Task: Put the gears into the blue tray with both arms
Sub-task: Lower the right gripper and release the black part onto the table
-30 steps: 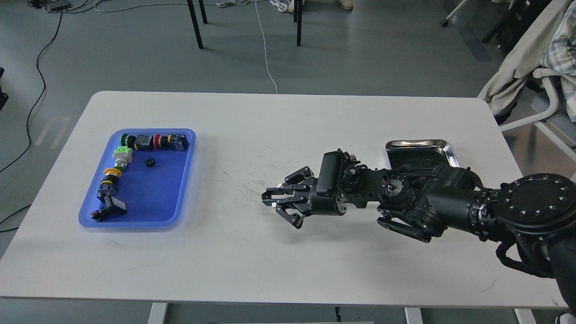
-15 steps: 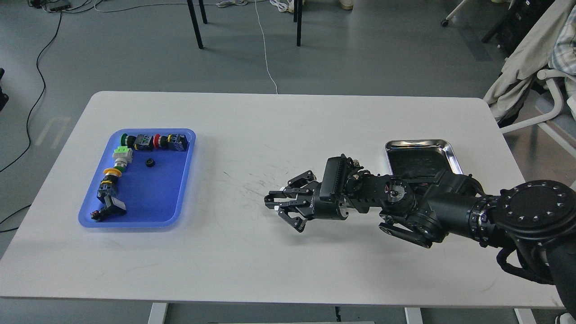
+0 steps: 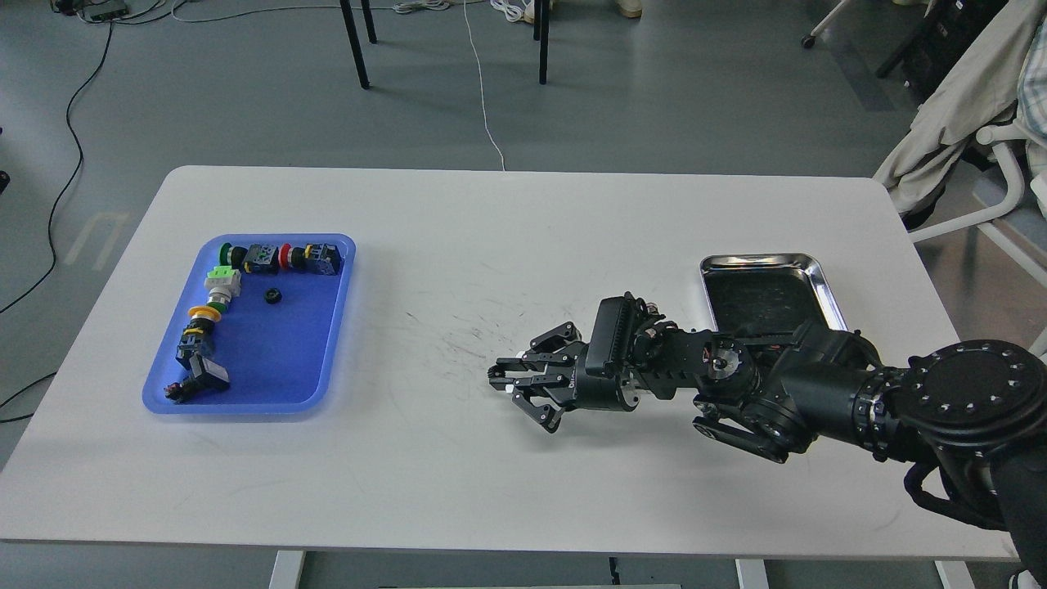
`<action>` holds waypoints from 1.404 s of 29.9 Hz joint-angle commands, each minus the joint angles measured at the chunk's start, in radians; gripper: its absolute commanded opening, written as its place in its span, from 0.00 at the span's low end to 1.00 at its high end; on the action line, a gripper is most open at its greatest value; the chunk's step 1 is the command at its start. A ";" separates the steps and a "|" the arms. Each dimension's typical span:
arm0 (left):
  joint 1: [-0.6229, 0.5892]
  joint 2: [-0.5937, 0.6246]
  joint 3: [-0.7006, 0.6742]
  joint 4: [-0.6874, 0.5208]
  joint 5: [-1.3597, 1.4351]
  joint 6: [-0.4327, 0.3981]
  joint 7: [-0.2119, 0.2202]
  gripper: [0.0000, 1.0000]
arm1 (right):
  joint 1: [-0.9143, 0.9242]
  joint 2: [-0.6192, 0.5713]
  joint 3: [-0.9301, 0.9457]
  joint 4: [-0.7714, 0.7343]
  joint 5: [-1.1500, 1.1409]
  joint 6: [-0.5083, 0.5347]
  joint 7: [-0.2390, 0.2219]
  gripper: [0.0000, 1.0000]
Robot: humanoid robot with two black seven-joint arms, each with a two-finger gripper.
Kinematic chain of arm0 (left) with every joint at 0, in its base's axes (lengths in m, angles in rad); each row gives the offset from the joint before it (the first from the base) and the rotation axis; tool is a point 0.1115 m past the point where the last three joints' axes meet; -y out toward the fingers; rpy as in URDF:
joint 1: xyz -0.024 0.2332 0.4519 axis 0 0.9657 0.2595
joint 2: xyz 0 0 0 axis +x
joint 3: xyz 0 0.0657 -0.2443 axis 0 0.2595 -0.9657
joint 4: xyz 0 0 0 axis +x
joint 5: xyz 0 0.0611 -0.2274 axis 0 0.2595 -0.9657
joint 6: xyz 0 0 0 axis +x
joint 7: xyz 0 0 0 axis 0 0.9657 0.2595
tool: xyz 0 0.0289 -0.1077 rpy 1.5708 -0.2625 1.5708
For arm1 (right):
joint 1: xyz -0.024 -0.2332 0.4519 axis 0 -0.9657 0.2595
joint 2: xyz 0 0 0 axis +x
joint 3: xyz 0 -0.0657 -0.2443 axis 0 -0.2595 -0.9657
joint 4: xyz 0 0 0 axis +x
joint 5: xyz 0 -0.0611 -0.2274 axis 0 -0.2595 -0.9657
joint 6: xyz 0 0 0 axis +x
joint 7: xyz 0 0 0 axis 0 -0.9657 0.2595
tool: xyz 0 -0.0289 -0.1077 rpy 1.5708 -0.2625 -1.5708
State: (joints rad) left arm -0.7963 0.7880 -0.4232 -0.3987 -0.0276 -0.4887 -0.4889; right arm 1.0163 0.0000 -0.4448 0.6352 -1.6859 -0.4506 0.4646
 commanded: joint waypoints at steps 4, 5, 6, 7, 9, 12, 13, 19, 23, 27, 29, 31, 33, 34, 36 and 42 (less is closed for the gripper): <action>0.000 0.004 0.000 0.000 0.000 0.000 0.000 0.99 | -0.004 0.000 0.000 -0.002 0.000 0.001 0.000 0.04; 0.000 0.004 0.001 0.000 0.000 0.000 0.000 0.99 | -0.005 0.000 0.000 -0.002 0.000 0.001 0.000 0.04; 0.002 0.005 0.001 0.000 0.000 0.000 0.000 0.99 | -0.005 0.000 0.000 -0.002 0.000 0.001 0.000 0.05; 0.002 0.004 0.000 0.000 0.000 0.000 0.000 0.99 | -0.007 0.000 0.000 -0.002 0.000 0.001 0.000 0.06; 0.003 0.005 0.001 0.000 0.000 0.000 0.000 0.99 | -0.007 0.000 0.000 0.000 0.000 0.001 0.000 0.16; 0.003 0.005 0.001 0.000 0.000 0.000 0.000 0.99 | -0.007 0.000 0.001 0.001 0.000 0.003 -0.001 0.33; 0.003 0.005 0.000 0.000 0.000 0.000 0.000 0.99 | -0.007 0.000 0.001 0.001 0.002 0.001 -0.001 0.36; 0.003 0.004 0.000 0.000 0.000 0.000 0.000 0.99 | -0.007 0.000 0.001 0.005 0.003 0.003 -0.003 0.49; 0.003 0.005 0.000 0.000 0.000 0.000 0.000 0.99 | -0.007 0.000 0.001 0.005 0.003 0.003 -0.003 0.52; 0.006 0.005 0.001 0.000 0.000 0.000 0.000 0.99 | -0.001 0.000 0.014 0.000 0.018 0.000 -0.011 0.61; 0.011 0.005 0.000 0.000 0.000 0.000 0.000 0.99 | 0.007 0.000 0.047 -0.005 0.028 0.000 -0.011 0.64; 0.014 0.007 0.001 0.000 0.000 0.000 0.000 0.99 | 0.013 0.000 0.098 -0.009 0.052 0.003 -0.012 0.67; 0.014 0.007 0.000 0.000 0.000 0.000 0.000 0.99 | 0.034 0.000 0.147 -0.009 0.095 0.004 -0.015 0.73; 0.014 0.007 0.001 0.000 0.000 0.000 0.000 0.99 | 0.047 0.000 0.165 -0.008 0.124 0.004 -0.018 0.75; 0.014 0.007 0.001 0.000 0.000 0.000 0.000 0.99 | 0.067 0.000 0.182 -0.008 0.185 0.004 -0.023 0.76; 0.014 0.007 0.009 0.000 0.005 0.000 0.000 0.99 | 0.131 0.000 0.189 0.005 0.340 0.003 -0.038 0.78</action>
State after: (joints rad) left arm -0.7824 0.7947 -0.4186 -0.3989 -0.0263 -0.4887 -0.4886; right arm 1.1225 0.0000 -0.2595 0.6350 -1.4164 -0.4465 0.4328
